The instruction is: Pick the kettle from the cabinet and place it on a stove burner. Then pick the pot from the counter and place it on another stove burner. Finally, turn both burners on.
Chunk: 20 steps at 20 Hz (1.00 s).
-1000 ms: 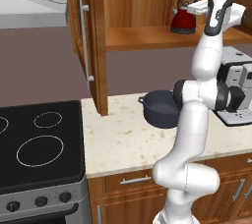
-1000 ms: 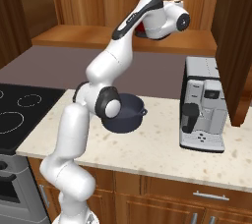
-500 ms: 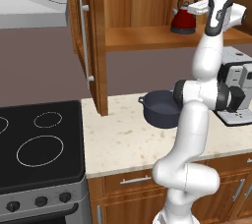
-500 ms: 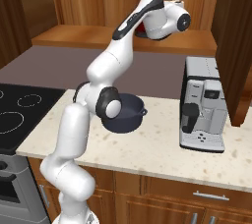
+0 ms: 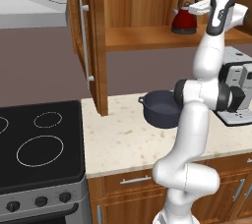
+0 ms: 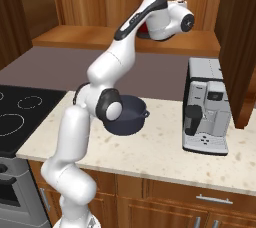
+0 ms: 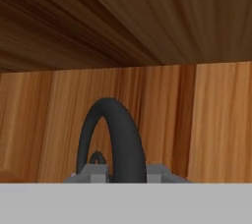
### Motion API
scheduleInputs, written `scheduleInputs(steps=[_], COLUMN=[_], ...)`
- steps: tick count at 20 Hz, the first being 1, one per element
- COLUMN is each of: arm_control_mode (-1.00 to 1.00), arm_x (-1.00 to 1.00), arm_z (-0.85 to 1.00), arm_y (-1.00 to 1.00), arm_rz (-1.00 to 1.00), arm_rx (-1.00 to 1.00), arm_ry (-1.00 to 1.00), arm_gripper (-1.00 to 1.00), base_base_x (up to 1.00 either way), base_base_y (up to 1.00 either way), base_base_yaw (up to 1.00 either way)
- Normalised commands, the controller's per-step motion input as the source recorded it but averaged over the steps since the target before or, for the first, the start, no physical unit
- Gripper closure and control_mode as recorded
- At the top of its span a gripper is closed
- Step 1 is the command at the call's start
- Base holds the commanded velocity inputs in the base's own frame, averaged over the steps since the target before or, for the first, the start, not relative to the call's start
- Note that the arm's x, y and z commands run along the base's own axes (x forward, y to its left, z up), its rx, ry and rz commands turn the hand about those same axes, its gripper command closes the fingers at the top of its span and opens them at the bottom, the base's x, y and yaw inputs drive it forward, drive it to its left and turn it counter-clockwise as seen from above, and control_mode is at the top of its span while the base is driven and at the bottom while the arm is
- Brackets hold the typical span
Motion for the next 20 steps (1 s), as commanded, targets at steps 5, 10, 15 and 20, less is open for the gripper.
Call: scheduleInputs(steps=[5, 10, 15, 20], arm_control_mode=[-1.00, -1.00, -1.00, -1.00], arm_x=[-0.17, -0.19, -0.27, -0.27], arm_z=[0.00, 0.00, 0.00, 0.00], arm_y=[0.32, 0.33, 0.39, 0.39], arm_rz=[-0.07, -0.08, -0.08, -0.07], arm_rx=[0.00, 0.00, 0.00, 0.00], arm_ry=[-0.03, -0.02, -0.03, -0.01], arm_gripper=[1.00, 1.00, 1.00, 1.00], base_base_x=[0.00, 0.00, 0.00, 0.00], base_base_y=[0.00, 0.00, 0.00, 0.00], base_base_yaw=[0.00, 0.00, 0.00, 0.00])
